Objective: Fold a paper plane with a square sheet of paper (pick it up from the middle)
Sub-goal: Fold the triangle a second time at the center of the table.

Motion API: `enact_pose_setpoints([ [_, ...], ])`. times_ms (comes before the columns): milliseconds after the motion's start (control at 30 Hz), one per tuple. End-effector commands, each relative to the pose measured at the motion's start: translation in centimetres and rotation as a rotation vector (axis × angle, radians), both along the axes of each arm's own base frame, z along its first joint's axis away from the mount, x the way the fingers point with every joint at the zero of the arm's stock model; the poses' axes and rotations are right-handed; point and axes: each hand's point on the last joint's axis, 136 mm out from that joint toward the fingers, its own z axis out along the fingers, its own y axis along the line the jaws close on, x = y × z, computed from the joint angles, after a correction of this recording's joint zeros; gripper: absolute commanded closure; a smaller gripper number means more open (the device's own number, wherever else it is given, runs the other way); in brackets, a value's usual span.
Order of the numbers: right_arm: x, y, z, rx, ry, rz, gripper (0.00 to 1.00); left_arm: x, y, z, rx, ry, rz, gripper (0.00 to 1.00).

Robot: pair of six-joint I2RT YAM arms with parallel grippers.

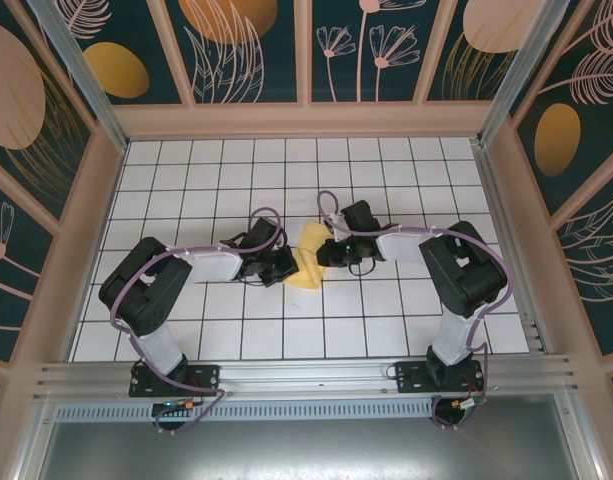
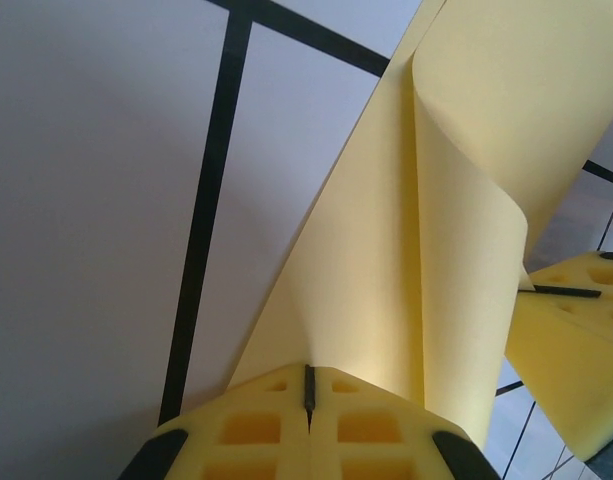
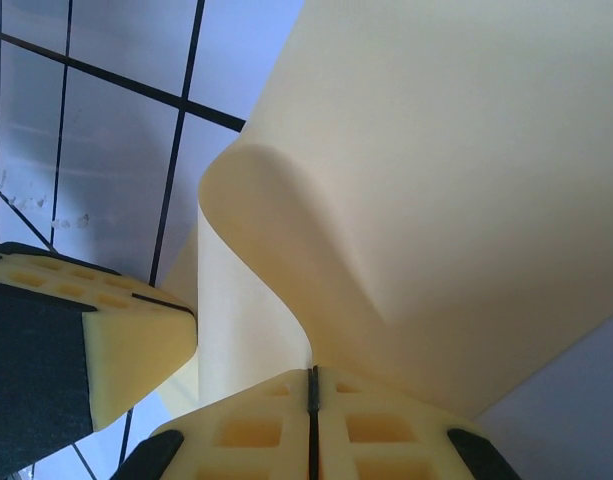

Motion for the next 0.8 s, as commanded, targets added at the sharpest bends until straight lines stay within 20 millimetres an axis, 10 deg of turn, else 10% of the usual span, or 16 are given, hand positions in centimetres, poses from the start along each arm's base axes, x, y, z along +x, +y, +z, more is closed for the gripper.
enact_pose_setpoints([
  [0,0.0,-0.2,-0.6,-0.024,0.011,0.012,0.91,-0.5,0.4,-1.1,0.044,0.032,-0.007,0.99],
  [767,-0.3,-1.0,-1.9,-0.065,0.030,-0.014,0.90,0.1,0.2,0.4,0.029,-0.017,-0.012,0.97],
])
